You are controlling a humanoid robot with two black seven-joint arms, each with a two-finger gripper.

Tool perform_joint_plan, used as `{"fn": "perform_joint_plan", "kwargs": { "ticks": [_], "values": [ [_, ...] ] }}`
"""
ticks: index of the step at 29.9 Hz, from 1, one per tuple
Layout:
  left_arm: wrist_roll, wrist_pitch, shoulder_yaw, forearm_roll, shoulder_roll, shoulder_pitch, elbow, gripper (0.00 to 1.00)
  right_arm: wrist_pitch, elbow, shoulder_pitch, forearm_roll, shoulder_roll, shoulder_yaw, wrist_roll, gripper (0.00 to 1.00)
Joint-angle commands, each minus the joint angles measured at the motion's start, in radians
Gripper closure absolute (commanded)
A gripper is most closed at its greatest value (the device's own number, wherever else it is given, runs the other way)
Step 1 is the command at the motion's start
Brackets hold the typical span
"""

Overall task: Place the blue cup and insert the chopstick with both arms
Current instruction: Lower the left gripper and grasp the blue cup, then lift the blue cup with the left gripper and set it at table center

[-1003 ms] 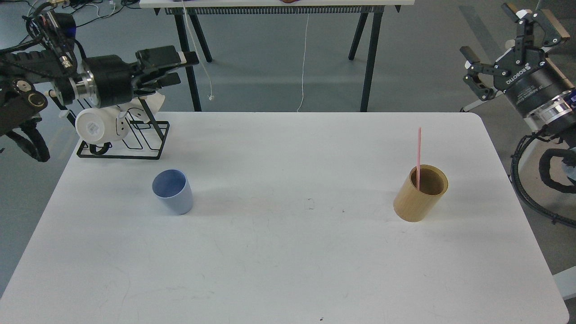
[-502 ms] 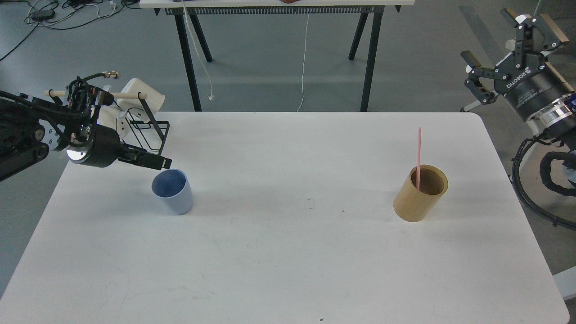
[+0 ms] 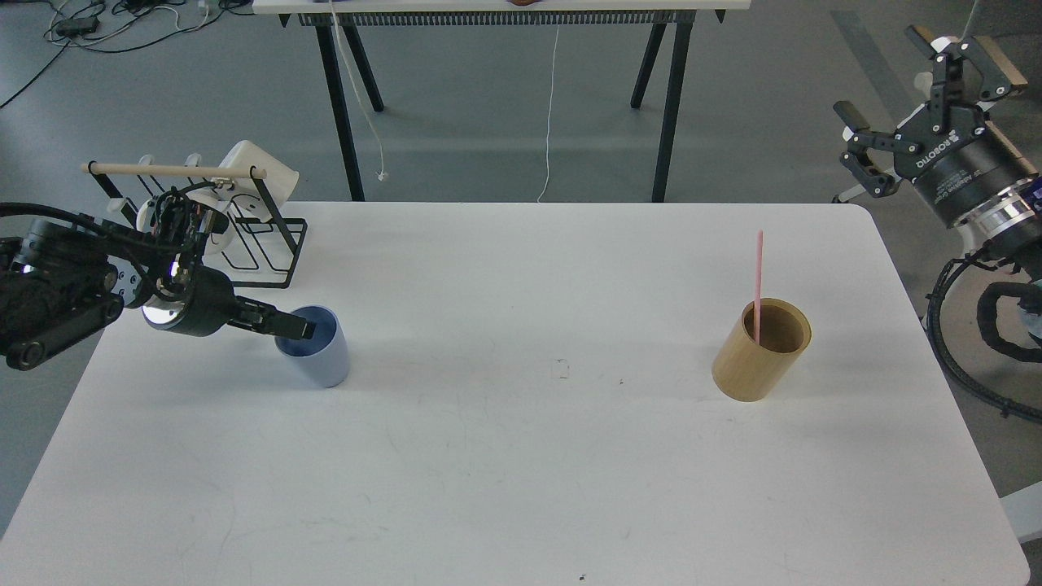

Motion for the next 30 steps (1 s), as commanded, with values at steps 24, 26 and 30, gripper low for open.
{"fn": "perform_joint_plan", "kwargs": {
  "ticks": [24, 26, 30],
  "values": [
    [0.0, 0.017, -0.166, -0.043, 0.053, -0.011, -0.121, 1.0, 0.0, -0.003, -0.011, 0.0, -0.022, 0.003, 0.0, 0.06],
    [0.0, -0.004, -0.233, -0.066, 0.073, -0.02, -0.193, 1.0, 0.0, -0.004, -0.011, 0.0, -0.023, 0.005, 0.0, 0.06],
    [0.0, -0.016, -0.323, -0.15, 0.071, -0.103, -0.273, 1.0, 0.0, -0.029, -0.011, 0.002, -0.025, 0.015, 0.0, 0.06]
  ]
}}
